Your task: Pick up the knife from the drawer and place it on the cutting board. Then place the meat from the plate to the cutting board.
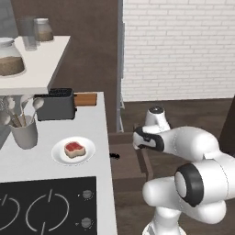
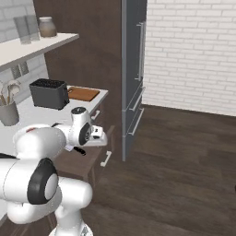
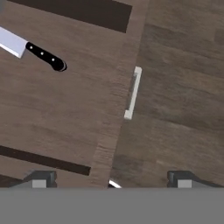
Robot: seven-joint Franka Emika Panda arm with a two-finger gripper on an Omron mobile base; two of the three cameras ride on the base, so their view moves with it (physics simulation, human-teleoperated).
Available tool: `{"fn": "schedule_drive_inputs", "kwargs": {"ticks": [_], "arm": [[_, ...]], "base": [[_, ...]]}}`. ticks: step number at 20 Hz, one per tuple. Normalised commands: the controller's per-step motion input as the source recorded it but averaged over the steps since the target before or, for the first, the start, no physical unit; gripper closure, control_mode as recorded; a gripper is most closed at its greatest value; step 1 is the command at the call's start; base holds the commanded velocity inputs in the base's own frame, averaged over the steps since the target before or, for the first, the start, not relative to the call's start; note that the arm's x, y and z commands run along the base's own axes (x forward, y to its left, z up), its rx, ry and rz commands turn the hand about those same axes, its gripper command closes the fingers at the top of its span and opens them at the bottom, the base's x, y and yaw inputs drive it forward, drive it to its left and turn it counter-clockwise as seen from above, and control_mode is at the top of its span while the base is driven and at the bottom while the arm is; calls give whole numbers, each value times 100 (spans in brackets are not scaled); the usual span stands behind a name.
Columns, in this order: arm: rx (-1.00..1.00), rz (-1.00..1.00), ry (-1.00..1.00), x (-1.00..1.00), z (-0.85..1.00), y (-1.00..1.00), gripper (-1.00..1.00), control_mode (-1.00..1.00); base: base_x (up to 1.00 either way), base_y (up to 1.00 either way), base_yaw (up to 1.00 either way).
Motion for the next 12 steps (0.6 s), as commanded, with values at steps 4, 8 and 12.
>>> {"fn": "schedule_drive_inputs", "kwargs": {"ticks": [4, 8, 12], "arm": [[0, 0, 0, 21, -47, -4, -100, -100], [0, 0, 0, 28, -28, 0, -100, -100], [0, 0, 0, 27, -31, 0, -100, -100]], "base": [[0, 0, 0], [0, 0, 0], [0, 0, 0]]}}
